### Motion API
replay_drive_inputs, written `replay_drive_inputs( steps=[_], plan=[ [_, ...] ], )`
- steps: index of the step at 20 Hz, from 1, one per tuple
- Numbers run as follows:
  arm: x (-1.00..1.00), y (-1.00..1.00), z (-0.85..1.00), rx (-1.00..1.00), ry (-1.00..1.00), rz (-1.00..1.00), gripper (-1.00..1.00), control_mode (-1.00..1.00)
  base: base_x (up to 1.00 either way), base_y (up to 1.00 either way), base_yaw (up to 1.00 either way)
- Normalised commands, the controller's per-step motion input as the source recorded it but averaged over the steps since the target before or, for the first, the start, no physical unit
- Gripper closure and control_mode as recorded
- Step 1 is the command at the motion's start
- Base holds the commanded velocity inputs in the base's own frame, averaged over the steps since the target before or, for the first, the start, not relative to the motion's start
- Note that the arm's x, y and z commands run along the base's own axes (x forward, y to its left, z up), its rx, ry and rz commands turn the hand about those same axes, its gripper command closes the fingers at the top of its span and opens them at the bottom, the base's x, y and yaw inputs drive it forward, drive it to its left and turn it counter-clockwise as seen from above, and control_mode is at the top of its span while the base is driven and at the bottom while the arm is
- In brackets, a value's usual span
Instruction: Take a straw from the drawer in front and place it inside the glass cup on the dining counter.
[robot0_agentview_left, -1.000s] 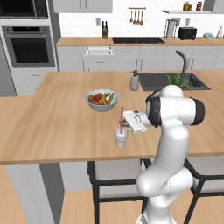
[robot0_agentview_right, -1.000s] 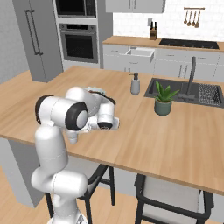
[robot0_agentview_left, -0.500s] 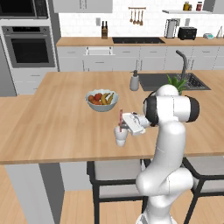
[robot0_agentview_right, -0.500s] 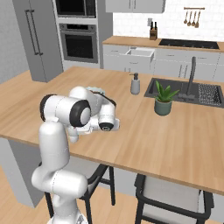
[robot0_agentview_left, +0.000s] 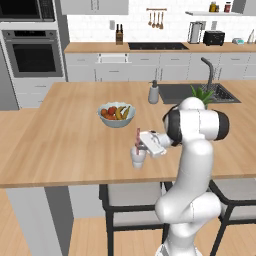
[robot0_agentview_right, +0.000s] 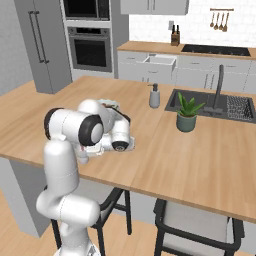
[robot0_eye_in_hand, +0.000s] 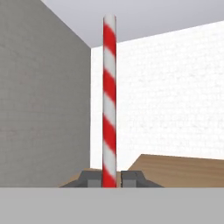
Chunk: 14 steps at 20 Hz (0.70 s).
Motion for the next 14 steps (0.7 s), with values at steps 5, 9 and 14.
replay_drive_inputs(
  steps=[5,9,14],
  plan=[
    [-0.2,0.0,-0.14,0.0,-0.02,0.0,1.0,-1.0,0.0,0.0,0.0],
    [0.06,0.0,-0.15,0.0,0.0,0.0,-1.0,-1.0,0.0,0.0,0.0],
    [0.0,0.0,-0.03,-0.01,-0.02,0.0,-1.0,-1.0,0.0,0.0,0.0]
  ],
)
